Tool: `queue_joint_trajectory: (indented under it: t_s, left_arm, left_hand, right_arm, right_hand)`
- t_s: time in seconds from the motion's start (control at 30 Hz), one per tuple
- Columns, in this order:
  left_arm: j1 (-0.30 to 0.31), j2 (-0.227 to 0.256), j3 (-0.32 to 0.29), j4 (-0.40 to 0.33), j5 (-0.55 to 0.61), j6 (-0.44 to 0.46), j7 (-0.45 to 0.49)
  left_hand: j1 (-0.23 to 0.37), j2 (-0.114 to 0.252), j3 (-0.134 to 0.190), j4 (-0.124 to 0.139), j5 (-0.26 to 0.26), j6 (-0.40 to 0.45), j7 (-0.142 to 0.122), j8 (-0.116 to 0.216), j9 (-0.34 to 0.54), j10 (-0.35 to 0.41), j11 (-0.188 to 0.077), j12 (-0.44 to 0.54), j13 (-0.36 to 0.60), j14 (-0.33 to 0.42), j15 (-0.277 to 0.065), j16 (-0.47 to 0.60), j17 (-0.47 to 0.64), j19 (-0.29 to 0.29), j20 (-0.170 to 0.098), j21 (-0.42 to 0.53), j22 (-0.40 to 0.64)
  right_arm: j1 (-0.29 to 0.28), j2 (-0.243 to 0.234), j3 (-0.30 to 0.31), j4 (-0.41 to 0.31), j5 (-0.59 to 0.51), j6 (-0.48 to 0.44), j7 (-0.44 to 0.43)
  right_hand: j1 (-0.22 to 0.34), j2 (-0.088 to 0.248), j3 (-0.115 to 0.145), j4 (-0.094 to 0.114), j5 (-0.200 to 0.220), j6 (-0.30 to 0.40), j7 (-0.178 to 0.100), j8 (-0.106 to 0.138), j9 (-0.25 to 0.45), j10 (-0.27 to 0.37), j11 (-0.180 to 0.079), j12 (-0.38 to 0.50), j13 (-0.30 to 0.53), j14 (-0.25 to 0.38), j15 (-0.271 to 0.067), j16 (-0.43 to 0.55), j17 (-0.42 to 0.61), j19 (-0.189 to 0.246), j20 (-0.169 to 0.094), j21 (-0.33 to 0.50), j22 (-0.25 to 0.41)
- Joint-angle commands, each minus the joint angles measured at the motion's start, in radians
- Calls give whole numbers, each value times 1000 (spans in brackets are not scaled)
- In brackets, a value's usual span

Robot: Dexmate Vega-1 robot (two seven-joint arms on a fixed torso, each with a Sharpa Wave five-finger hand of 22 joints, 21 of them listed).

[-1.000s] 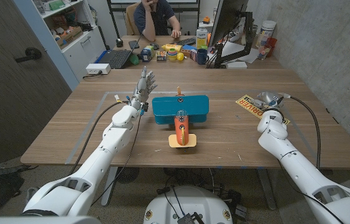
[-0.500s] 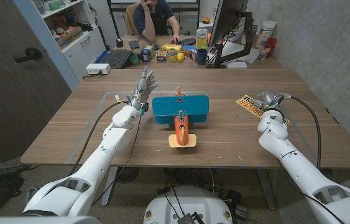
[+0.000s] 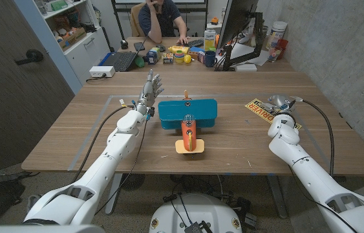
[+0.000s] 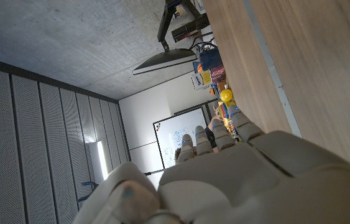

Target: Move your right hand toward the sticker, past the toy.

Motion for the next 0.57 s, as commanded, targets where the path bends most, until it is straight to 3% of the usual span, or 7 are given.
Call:
queue_joint_trajectory:
  t_s: [0.03, 0.57]
  left_arm:
    - [-8, 0, 1, 13, -2, -3, -12]
    - [-31, -4, 3, 41, -1, -7, -25]
  left_hand:
    - [4, 65, -6, -1, 5, -4, -7, 6, 5, 1, 3, 5, 3, 0, -2, 1, 4, 8, 5, -6, 2]
    - [4, 65, -8, -1, 5, -4, -6, 6, 5, 1, 0, 5, 3, 0, -2, 1, 4, 8, 5, -7, 2]
  right_arm:
    - [0, 2, 0, -3, -4, -10, 3]
    - [12, 7, -2, 10, 2, 1, -4]
  right_hand:
    - [15, 0, 6, 0, -7, -4, -11, -7, 2, -4, -1, -2, 6, 7, 1, -3, 0, 5, -2, -6, 2]
    - [19, 6, 7, 3, -11, -1, -11, -8, 3, -8, -3, -4, 7, 3, -2, -10, 0, -5, 3, -25, 2]
